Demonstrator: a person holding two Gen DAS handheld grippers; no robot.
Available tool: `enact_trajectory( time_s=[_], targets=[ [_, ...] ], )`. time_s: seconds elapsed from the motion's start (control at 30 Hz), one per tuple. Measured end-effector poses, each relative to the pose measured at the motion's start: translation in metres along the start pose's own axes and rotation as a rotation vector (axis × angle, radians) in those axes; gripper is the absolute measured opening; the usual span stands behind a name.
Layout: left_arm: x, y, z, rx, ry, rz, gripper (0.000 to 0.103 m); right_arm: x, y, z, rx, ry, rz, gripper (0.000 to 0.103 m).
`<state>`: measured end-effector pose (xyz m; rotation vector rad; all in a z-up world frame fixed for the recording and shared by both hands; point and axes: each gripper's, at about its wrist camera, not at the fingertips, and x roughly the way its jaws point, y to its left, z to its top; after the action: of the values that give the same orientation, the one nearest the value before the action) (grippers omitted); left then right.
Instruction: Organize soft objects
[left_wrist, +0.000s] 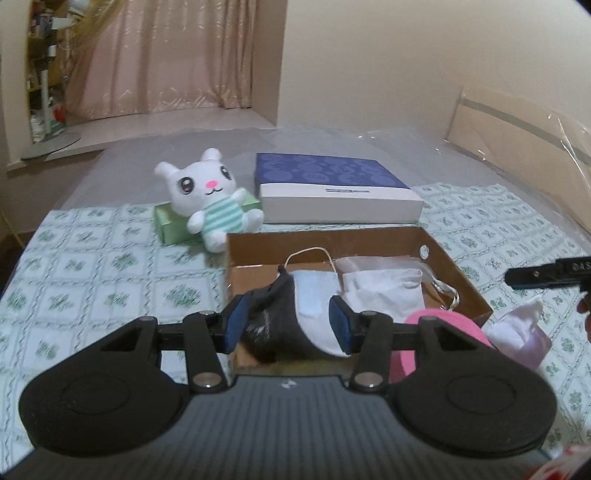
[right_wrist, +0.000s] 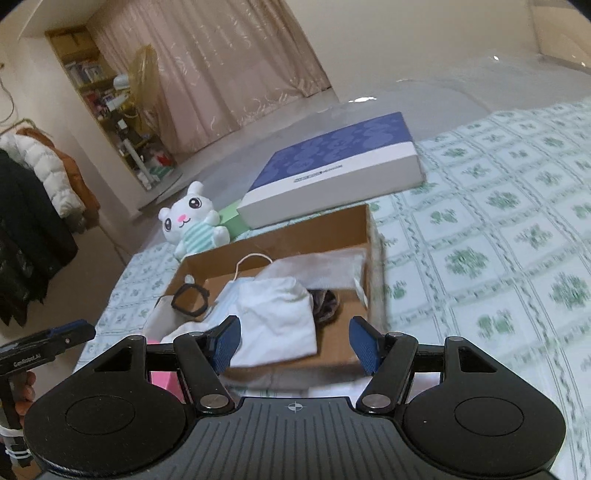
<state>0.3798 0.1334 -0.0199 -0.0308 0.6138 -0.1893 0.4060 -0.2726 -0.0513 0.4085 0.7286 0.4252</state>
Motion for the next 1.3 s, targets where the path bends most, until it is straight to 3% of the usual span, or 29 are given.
enact_trajectory(
  time_s=[0.17, 0.37, 0.5, 0.63, 0.97, 1.2, 1.3],
  targets=[
    [-0.001, 0.001, -0.009, -0.013, 0.040, -0.008, 0.044, -0.014, -0.005, -0.008, 0.021, -0.013, -0.005, 0.065],
    [0.031, -0.010, -0.019, 0.000, 0.100, -0.047, 0.039, -0.003, -0.014, 0.001, 0.015, -0.013, -0.046, 0.065],
    [0.059, -0.008, -0.019, -0.032, 0.133, -0.072, 0.030, 0.008, -0.019, 0.008, -0.010, -0.013, -0.059, 0.065],
    [0.087, -0.004, -0.016, -0.067, 0.183, -0.096, 0.007, 0.017, -0.025, 0.012, -0.015, -0.016, -0.065, 0.065],
    [0.101, -0.023, 0.020, 0.069, 0.080, -0.056, 0.003, 0.025, -0.039, 0.011, 0.015, -0.023, -0.051, 0.065],
    [0.103, -0.045, 0.041, 0.111, -0.056, -0.124, 0.003, 0.022, -0.045, 0.015, 0.042, -0.040, -0.052, 0.065],
    [0.125, -0.042, 0.029, 0.124, 0.027, -0.069, 0.004, 0.022, -0.047, 0.015, 0.044, -0.033, -0.052, 0.065]
  ],
)
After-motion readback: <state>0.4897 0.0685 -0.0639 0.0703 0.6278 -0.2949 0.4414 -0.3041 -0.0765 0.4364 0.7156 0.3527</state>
